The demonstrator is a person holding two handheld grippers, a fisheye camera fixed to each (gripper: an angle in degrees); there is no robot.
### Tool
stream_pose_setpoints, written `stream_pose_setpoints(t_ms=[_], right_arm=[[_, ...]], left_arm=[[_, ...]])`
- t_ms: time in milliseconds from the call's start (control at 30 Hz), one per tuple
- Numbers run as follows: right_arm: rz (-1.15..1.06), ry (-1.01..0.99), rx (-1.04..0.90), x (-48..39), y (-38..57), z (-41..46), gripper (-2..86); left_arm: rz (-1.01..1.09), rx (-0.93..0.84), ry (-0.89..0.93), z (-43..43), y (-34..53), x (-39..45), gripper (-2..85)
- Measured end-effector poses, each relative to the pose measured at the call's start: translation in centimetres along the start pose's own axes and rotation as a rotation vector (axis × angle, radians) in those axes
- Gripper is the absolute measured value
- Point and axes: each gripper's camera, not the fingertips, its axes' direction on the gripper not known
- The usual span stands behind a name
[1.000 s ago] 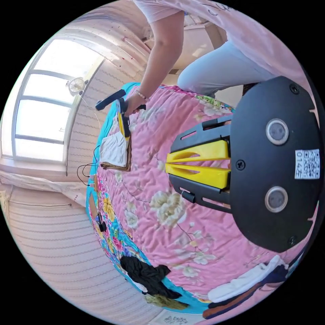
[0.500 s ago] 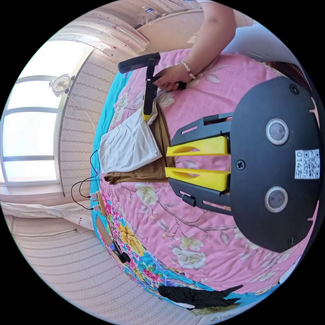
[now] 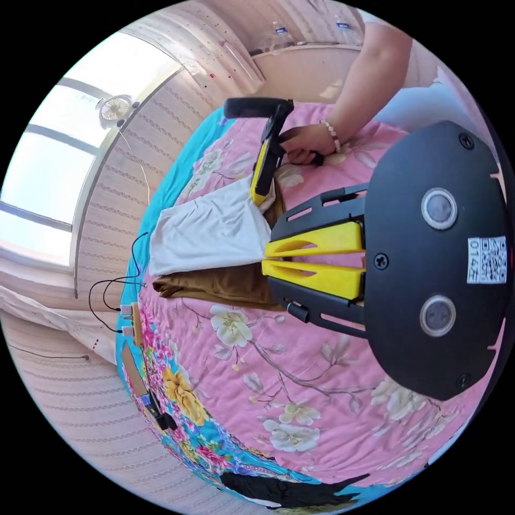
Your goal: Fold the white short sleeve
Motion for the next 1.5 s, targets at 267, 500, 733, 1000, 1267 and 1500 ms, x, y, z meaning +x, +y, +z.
stream_pose_setpoints(t_ms=[267, 500, 733, 1000, 1267, 1500], right_arm=[[-0.254, -0.163, -0.228, -13.6, 8.9, -7.5, 1.0], [-0.242, -0.388, -0.677, -19.7, 22.5, -8.3, 3.8], [-0.376, -0.285, -0.706, -23.6, 28.3, -11.9, 13.6], [-0.508, -0.107, -0.399, -26.1, 30.7, -17.5, 12.8], [-0.264, -0.104, -0.226, -18.3, 31.9, -25.5, 0.9], [0.041, -0.190, -0.073, -11.2, 32.9, -31.3, 0.0]], left_arm=[[0.052, 0.227, 0.040, -20.2, 17.4, 5.1, -1.0], [-0.197, 0.181, -0.024, -26.2, 38.9, 12.0, -1.0], [-0.199, 0.236, 0.064, -24.4, 40.2, 15.8, -1.0], [0.242, 0.327, 0.006, -24.9, 35.0, 23.9, -1.0], [0.071, 0.257, 0.038, -22.1, 34.9, 20.5, -0.9], [-0.207, 0.046, -0.116, -16.6, 33.9, 11.6, 0.5]])
